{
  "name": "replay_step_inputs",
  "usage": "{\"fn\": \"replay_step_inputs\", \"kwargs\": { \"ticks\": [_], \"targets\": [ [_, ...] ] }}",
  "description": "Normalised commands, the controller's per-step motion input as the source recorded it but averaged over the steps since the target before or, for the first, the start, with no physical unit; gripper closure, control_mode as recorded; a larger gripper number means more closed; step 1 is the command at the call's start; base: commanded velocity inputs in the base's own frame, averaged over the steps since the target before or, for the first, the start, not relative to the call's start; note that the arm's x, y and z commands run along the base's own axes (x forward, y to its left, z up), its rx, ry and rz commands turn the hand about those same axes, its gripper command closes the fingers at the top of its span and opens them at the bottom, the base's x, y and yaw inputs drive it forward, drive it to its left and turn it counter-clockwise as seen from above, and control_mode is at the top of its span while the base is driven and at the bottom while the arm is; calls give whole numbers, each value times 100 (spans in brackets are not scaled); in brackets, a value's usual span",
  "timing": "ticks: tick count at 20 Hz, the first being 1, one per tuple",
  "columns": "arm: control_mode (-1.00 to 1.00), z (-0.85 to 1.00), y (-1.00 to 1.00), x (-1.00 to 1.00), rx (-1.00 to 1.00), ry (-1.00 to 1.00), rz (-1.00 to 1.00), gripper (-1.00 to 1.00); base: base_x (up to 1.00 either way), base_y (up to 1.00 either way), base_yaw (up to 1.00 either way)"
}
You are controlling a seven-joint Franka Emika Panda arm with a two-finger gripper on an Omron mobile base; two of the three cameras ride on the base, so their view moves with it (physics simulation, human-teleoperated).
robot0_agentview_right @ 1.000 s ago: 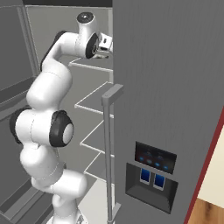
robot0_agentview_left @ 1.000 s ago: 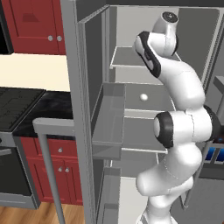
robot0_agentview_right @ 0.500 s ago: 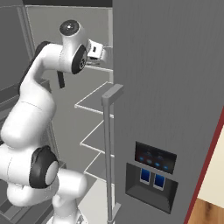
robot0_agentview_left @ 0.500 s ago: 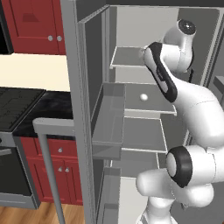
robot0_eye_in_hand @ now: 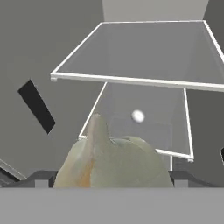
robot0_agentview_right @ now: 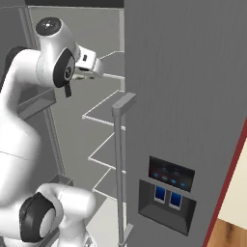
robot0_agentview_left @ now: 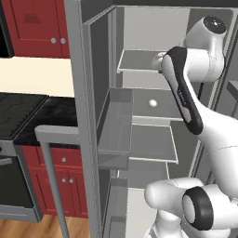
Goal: Retrieve the bottle and the shaker from the cabinet and place them next to the mixing bowl on the counter. Then add garlic from the fridge to the mixing bowl.
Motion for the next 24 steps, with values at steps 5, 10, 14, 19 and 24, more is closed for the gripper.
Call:
{"fn": "replay_step_inputs", "kwargs": {
  "ticks": [5, 10, 14, 19, 24],
  "targets": [
    [-100, -3, 4, -100, 0, 6, 0, 100, 0, 0, 0],
    [-100, -12, 0, -100, 0, 18, 0, 100, 0, 0, 0],
    [-100, -64, 0, -80, 0, 16, 0, 100, 0, 0, 0],
    [-100, -30, 10, -52, 0, 8, 1, 100, 0, 0, 0],
    [-100, 0, 2, -17, 0, 0, 0, 100, 0, 0, 0]
  ]
}}
